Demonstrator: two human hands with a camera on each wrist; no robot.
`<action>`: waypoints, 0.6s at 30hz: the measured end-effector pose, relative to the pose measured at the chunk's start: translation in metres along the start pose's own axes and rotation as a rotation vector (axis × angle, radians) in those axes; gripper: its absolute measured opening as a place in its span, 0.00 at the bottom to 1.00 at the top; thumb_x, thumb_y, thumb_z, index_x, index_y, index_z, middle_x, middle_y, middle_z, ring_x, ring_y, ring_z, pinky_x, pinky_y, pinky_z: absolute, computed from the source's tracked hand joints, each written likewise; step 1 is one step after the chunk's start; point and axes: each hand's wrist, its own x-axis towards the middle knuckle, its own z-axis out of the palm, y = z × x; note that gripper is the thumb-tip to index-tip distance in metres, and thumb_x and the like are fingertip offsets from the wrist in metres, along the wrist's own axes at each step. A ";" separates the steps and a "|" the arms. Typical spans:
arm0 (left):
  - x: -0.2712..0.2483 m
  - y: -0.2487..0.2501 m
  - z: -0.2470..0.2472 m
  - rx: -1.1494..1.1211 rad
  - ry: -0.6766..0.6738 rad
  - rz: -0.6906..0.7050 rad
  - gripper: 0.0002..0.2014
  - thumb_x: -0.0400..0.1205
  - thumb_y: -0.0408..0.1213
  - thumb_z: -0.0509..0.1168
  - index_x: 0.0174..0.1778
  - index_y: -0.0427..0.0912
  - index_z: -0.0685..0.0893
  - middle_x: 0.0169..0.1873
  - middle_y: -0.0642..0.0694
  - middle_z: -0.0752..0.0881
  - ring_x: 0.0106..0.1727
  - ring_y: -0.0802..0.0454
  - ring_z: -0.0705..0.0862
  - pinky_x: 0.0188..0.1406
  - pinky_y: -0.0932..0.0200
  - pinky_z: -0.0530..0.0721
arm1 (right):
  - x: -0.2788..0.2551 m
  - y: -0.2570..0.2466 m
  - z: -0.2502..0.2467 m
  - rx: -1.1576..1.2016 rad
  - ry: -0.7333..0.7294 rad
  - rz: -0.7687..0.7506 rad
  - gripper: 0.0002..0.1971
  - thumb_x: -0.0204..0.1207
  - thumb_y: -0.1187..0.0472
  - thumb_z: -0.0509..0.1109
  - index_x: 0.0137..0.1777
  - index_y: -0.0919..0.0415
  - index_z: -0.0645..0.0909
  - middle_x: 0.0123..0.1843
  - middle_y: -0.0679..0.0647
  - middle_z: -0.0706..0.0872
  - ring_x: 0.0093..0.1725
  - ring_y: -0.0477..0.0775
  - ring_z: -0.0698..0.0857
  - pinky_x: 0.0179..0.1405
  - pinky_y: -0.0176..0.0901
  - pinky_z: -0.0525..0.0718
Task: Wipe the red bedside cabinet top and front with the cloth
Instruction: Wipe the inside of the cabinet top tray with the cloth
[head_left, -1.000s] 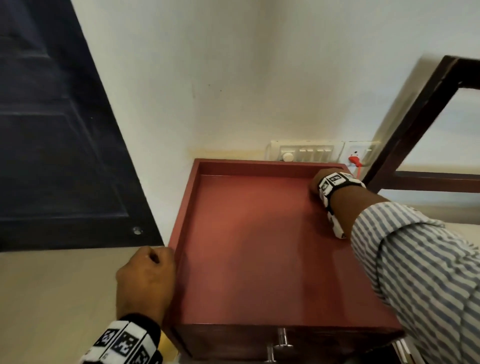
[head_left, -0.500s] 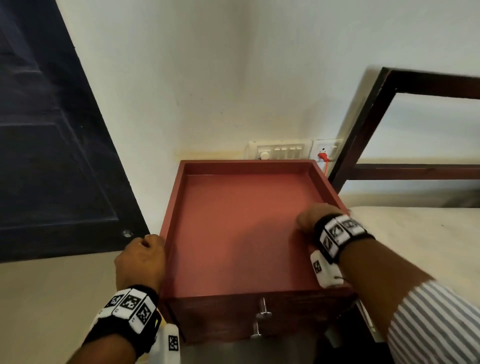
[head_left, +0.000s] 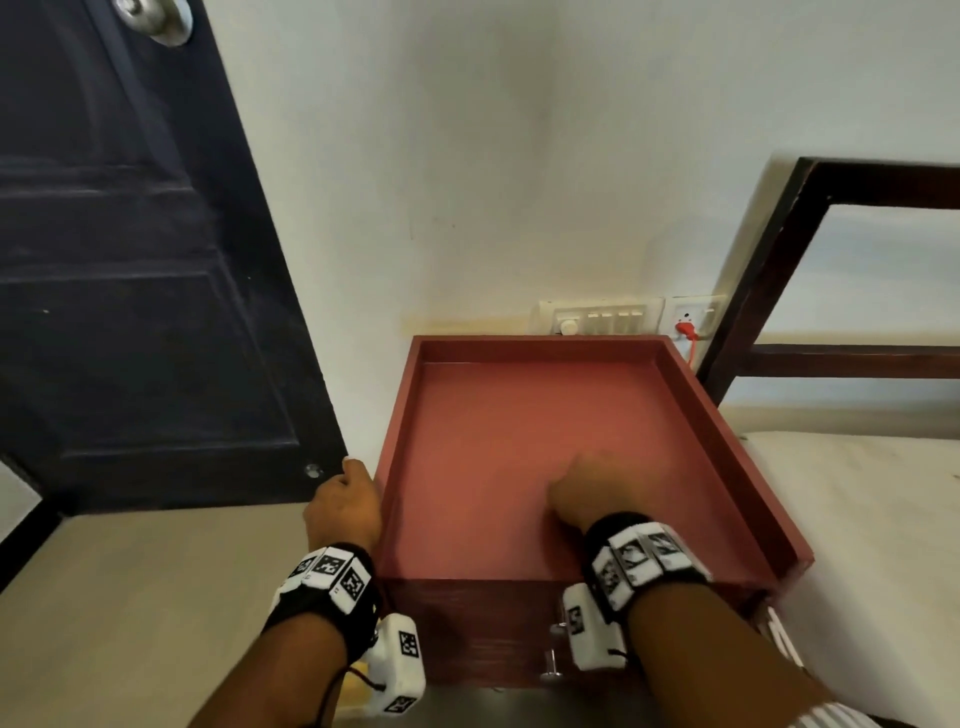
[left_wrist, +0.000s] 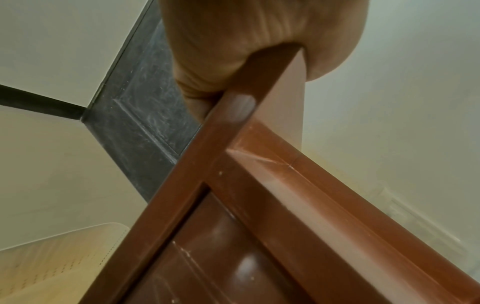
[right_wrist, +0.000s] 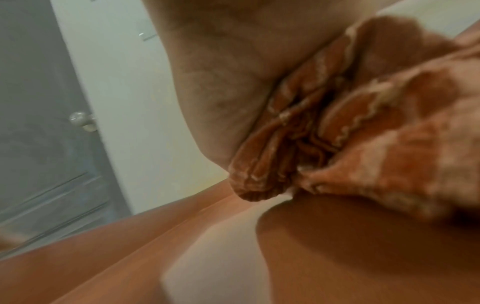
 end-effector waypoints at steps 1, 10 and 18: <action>0.000 0.000 -0.001 -0.009 0.008 -0.001 0.31 0.93 0.49 0.46 0.63 0.27 0.86 0.67 0.25 0.83 0.70 0.28 0.79 0.70 0.43 0.73 | 0.000 -0.024 0.008 0.005 -0.019 -0.074 0.21 0.82 0.49 0.63 0.67 0.62 0.84 0.70 0.62 0.84 0.69 0.64 0.84 0.68 0.52 0.84; 0.003 -0.002 0.003 0.032 0.032 0.050 0.34 0.93 0.54 0.44 0.55 0.29 0.89 0.61 0.27 0.87 0.66 0.30 0.82 0.69 0.43 0.74 | -0.042 -0.124 0.059 -0.109 0.006 -0.601 0.21 0.76 0.46 0.60 0.61 0.54 0.85 0.59 0.60 0.82 0.61 0.65 0.79 0.61 0.58 0.80; 0.014 -0.014 0.014 0.283 0.136 0.212 0.31 0.91 0.52 0.48 0.52 0.30 0.88 0.53 0.25 0.88 0.58 0.26 0.85 0.57 0.41 0.81 | -0.083 -0.037 0.070 0.065 0.159 -0.699 0.21 0.65 0.44 0.63 0.57 0.40 0.88 0.47 0.48 0.81 0.49 0.56 0.80 0.50 0.49 0.78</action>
